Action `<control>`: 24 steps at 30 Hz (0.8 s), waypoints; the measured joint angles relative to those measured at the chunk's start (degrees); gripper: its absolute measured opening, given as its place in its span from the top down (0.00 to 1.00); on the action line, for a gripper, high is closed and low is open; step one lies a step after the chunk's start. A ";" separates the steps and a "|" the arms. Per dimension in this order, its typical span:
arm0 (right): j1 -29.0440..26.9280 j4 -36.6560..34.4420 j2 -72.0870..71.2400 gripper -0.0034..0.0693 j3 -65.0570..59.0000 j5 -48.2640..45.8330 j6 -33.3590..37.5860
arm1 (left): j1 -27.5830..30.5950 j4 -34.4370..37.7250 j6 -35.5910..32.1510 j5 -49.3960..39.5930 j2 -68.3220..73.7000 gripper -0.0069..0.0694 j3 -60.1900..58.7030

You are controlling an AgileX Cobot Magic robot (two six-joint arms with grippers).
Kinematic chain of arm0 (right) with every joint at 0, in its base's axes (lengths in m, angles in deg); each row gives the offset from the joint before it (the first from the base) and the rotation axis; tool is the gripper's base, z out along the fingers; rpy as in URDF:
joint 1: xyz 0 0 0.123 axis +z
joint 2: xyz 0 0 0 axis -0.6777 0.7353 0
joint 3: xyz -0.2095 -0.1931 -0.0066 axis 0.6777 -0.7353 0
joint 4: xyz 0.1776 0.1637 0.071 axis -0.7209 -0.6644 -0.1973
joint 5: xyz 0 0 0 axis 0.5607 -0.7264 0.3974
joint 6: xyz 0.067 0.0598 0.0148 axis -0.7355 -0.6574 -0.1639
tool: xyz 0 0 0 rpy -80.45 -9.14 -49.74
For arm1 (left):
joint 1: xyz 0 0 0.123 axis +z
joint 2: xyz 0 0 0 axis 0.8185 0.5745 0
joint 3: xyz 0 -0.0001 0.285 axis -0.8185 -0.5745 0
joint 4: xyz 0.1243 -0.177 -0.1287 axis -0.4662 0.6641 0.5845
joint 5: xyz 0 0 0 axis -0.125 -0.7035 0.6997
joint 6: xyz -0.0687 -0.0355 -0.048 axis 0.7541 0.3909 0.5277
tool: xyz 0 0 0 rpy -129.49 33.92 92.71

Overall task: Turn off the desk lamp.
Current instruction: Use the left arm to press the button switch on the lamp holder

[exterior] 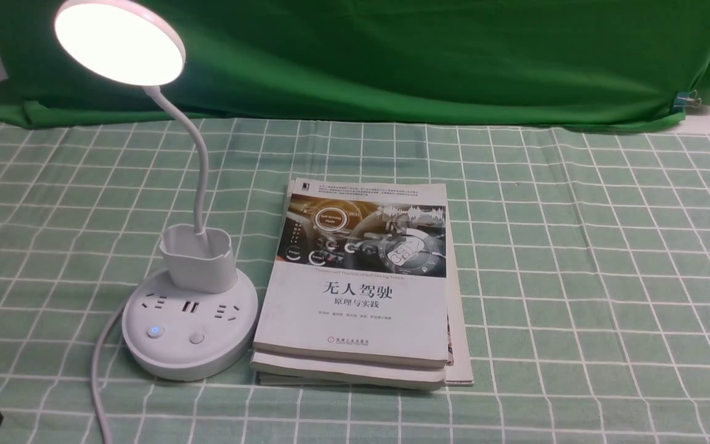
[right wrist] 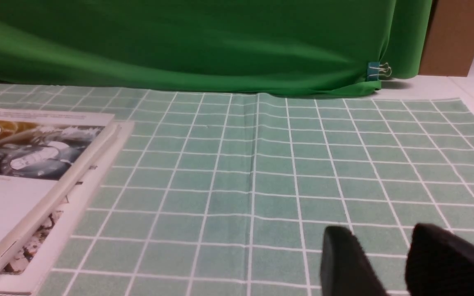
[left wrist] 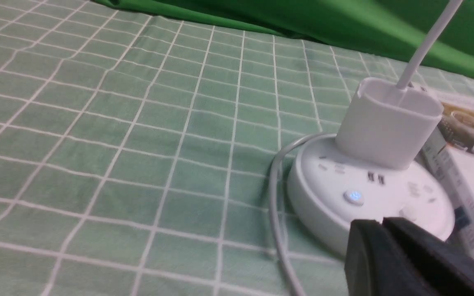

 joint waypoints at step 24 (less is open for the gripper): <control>0.00 0.00 0.00 0.62 0.00 0.00 0.00 | 0.00 5.32 6.09 -29.87 32.05 0.88 32.84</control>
